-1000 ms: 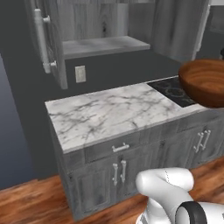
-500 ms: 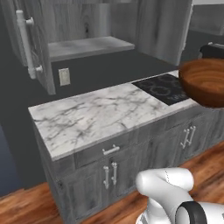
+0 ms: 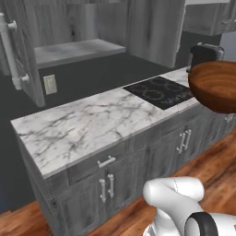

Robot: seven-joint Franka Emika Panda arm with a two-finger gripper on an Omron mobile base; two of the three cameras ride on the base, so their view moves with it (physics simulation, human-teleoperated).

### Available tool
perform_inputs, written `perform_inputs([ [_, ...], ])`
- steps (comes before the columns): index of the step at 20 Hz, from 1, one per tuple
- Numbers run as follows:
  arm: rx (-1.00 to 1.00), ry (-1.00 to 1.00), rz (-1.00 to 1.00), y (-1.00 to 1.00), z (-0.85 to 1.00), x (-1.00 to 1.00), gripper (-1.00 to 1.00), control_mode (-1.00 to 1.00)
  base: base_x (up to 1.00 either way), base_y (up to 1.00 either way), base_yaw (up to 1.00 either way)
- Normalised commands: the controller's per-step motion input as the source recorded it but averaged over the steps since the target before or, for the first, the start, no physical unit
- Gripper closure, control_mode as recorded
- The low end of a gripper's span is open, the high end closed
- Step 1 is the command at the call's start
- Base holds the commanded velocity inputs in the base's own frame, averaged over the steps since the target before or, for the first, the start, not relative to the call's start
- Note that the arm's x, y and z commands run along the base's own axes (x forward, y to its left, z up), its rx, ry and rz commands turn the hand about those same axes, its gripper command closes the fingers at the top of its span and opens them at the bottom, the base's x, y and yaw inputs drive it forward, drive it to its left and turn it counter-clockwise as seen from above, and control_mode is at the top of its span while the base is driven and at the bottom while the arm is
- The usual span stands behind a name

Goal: Move the bowls from the cabinet to the plates on the dining table.

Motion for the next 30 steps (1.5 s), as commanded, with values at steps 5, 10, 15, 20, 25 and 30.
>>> perform_inputs([
  [5, 0.00, 0.00, 0.00, 0.00, 0.00, 0.00, 1.00, 1.00, 0.00, 0.02, -0.25],
  [10, 0.00, 0.00, 0.00, 0.00, 0.00, 0.00, 1.00, 1.00, 0.00, 0.03, -0.25],
  [15, 0.00, 0.00, 0.00, 0.00, 0.00, 0.00, 1.00, 1.00, 0.00, 0.04, -0.25],
  [20, 0.00, 0.00, 0.00, 0.00, 0.00, 0.00, 1.00, 1.00, 0.00, 0.04, -0.25],
  [25, 0.00, 0.00, 0.00, 0.00, 0.00, 0.00, 1.00, 1.00, 0.00, 0.04, -0.25],
  [30, 0.00, 0.00, 0.00, 0.00, 0.00, 0.00, 1.00, 1.00, 0.00, 0.04, -0.25],
])
